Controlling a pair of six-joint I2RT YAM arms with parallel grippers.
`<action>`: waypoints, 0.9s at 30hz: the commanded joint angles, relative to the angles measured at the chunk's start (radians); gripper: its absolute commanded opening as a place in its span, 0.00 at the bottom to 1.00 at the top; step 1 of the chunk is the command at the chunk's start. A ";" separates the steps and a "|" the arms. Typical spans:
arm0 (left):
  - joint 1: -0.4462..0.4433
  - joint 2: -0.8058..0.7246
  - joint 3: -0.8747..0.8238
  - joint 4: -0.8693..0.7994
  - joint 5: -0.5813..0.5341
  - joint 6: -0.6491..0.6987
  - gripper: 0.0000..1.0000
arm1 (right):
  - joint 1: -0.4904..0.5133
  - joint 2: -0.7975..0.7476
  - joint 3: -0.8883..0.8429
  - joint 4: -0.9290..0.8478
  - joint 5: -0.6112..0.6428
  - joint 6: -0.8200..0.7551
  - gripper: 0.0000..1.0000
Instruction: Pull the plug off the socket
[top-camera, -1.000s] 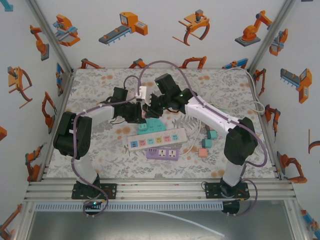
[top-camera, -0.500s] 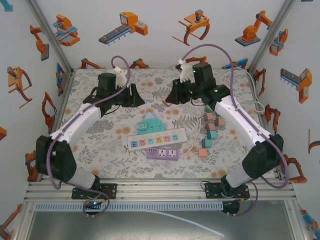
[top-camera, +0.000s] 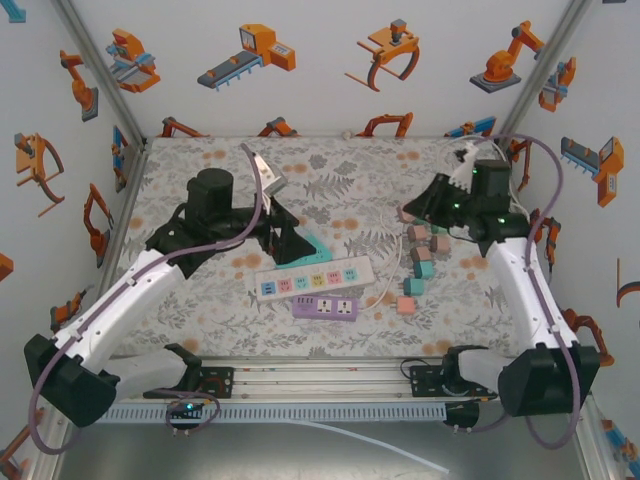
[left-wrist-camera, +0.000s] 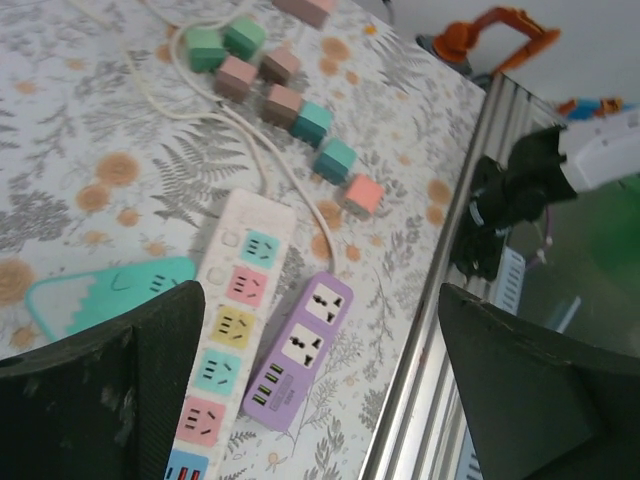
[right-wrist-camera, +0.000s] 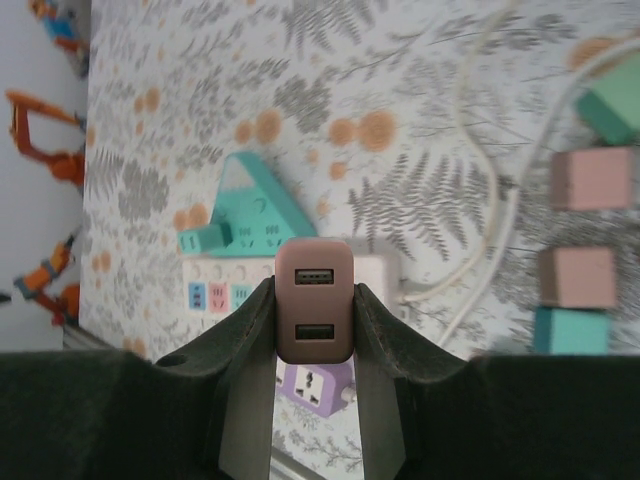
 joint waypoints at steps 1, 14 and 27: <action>-0.035 0.013 0.047 -0.059 0.071 0.109 0.99 | -0.140 -0.033 -0.061 -0.005 -0.049 0.054 0.15; -0.068 -0.045 -0.002 -0.049 -0.124 0.120 0.97 | -0.380 0.107 -0.280 0.099 0.009 0.085 0.15; -0.068 0.052 0.019 0.041 -0.157 0.039 0.97 | -0.375 0.268 -0.405 0.365 -0.027 0.126 0.15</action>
